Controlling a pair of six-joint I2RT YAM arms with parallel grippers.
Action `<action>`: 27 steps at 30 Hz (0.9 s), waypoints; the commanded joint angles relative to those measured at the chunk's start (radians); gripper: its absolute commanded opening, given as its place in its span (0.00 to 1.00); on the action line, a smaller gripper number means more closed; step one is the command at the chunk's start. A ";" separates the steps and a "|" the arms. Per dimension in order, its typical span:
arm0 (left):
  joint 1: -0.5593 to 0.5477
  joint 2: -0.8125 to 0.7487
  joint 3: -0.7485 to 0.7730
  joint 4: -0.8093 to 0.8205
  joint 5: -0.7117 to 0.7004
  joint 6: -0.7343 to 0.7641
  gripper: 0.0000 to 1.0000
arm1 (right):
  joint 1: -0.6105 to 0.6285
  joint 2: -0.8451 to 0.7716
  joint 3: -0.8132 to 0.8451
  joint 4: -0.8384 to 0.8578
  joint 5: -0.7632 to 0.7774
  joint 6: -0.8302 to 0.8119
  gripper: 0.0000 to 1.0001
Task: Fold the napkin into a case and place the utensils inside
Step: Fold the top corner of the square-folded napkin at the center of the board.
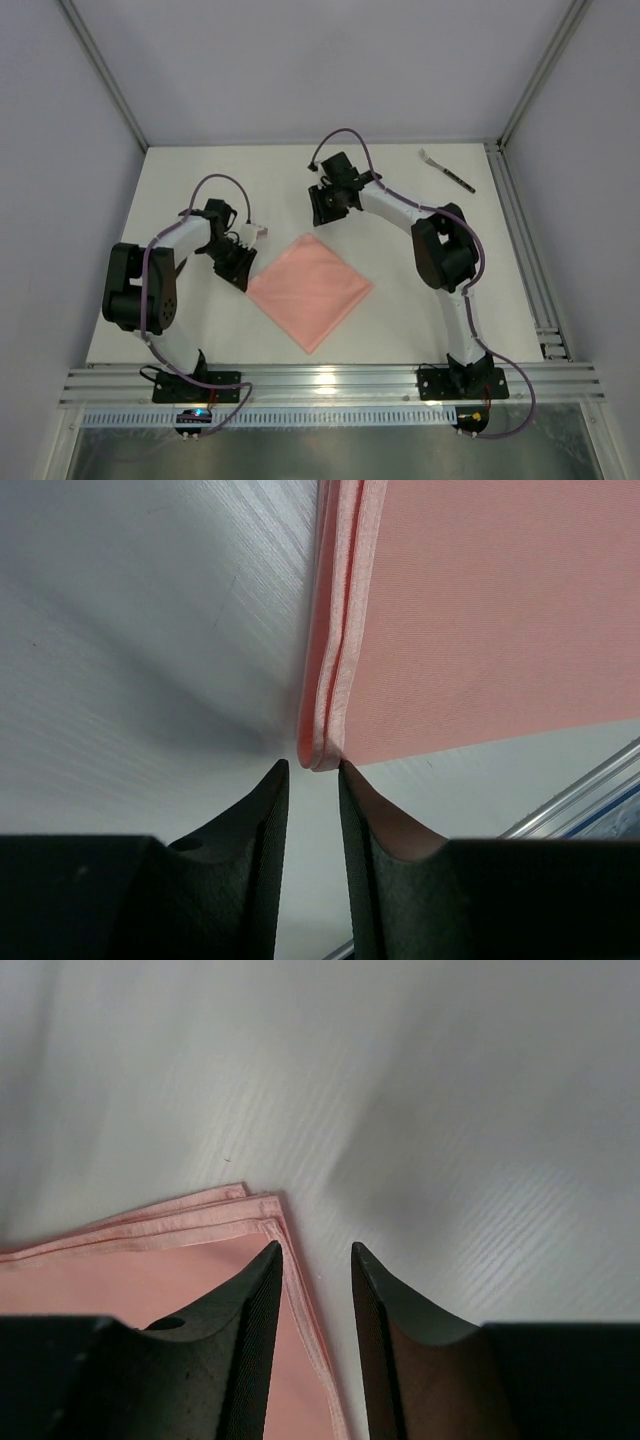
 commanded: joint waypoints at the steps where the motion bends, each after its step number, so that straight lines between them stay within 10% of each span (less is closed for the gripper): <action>1: -0.004 0.006 -0.007 0.028 -0.003 -0.007 0.27 | 0.025 0.027 0.090 -0.071 -0.064 -0.068 0.37; 23: -0.004 0.000 -0.013 0.033 0.000 -0.005 0.20 | 0.061 0.156 0.133 -0.086 -0.086 -0.036 0.36; 27: -0.004 0.003 -0.013 0.033 0.000 -0.004 0.20 | 0.061 0.153 0.133 -0.085 -0.081 -0.031 0.20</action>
